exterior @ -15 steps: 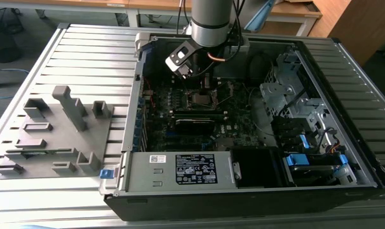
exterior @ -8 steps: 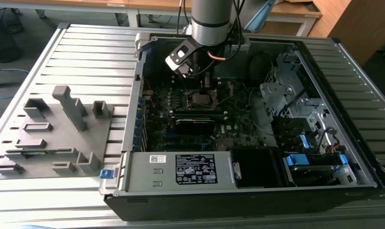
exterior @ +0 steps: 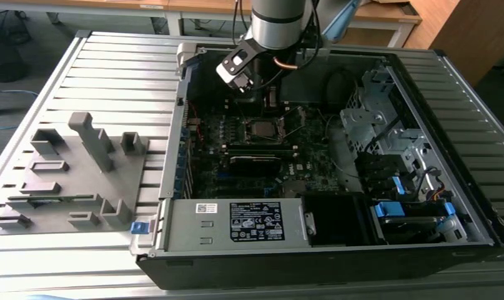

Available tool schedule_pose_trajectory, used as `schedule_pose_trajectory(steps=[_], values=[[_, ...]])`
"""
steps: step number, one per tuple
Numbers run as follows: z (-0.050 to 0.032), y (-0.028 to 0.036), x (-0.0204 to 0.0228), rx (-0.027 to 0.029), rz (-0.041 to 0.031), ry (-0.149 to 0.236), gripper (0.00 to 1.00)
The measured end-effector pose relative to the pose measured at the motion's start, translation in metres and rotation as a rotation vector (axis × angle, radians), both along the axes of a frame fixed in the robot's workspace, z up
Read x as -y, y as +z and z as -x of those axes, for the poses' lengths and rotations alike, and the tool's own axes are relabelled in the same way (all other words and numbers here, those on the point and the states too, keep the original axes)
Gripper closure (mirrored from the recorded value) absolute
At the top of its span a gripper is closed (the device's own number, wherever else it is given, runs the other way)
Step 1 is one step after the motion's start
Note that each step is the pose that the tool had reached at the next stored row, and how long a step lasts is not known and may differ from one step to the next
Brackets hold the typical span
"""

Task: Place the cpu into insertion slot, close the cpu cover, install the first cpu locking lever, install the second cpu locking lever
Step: 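Place the cpu into insertion slot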

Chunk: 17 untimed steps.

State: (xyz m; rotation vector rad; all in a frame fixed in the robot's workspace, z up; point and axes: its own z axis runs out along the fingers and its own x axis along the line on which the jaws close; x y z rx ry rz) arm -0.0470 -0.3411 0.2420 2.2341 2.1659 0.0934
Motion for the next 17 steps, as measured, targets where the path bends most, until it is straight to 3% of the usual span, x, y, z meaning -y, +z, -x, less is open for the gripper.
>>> schedule_pose_trajectory(steps=[9,12,13,17], values=[[0.0,0.0013,0.0,-0.0016,0.0,0.0,0.89],[-0.0003,0.0012,0.0,-0.0241,0.0003,0.0,0.89],[-0.0002,0.0012,0.0,-0.0274,0.0002,0.0,0.89],[-0.0003,0.0012,0.0,-0.0283,0.0001,0.0,0.89]])
